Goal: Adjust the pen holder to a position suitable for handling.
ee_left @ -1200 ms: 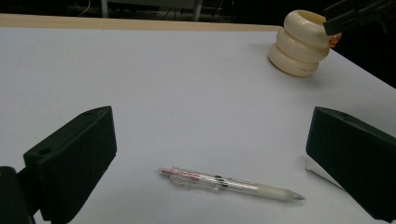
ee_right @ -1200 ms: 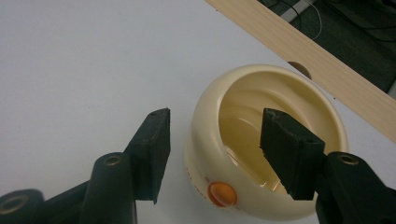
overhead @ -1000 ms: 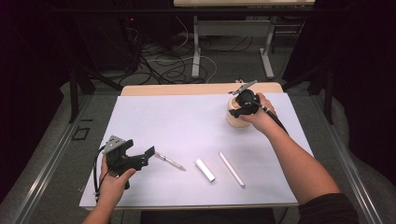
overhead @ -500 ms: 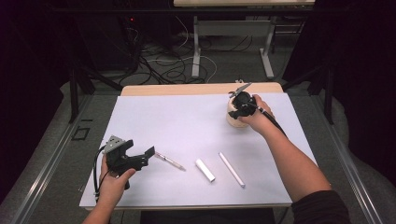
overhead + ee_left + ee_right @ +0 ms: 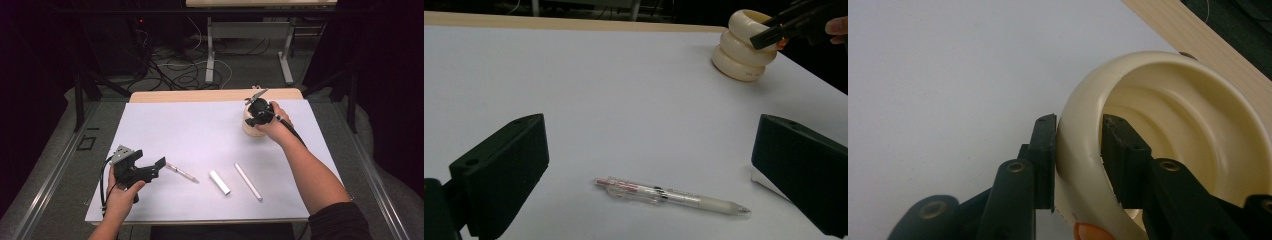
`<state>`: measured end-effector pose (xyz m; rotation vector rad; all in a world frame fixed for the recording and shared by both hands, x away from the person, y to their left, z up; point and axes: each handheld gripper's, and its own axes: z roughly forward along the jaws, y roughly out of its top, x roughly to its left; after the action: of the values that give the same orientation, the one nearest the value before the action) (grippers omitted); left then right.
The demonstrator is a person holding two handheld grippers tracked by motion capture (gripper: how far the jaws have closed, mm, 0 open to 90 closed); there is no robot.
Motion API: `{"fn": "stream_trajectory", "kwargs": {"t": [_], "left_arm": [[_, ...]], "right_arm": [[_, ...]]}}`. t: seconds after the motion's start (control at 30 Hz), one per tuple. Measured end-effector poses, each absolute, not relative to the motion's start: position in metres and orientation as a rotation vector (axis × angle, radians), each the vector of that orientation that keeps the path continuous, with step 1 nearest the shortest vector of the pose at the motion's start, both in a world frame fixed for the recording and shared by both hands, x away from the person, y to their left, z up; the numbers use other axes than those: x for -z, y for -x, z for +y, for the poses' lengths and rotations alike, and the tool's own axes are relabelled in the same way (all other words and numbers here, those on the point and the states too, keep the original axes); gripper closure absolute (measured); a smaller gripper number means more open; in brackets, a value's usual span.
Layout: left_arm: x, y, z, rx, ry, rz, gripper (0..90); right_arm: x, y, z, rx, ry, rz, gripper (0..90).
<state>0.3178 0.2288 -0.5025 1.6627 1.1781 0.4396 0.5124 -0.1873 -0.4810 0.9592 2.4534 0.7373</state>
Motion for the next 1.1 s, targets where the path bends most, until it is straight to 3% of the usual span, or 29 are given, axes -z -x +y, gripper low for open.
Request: {"fn": "stream_trajectory", "kwargs": {"t": [0.3, 1.1], "left_arm": [[0.5027, -0.318, 0.2291, -0.438, -1.663, 1.182, 2.2], [0.5031, -0.318, 0.2287, -0.436, -1.669, 1.177, 2.2]], "right_arm": [[0.4799, -0.5114, -0.1866, -0.725, -0.933, 2.467, 72.5], [0.477, -0.5057, -0.1836, -0.74, -0.994, 2.481, 73.7]]}}
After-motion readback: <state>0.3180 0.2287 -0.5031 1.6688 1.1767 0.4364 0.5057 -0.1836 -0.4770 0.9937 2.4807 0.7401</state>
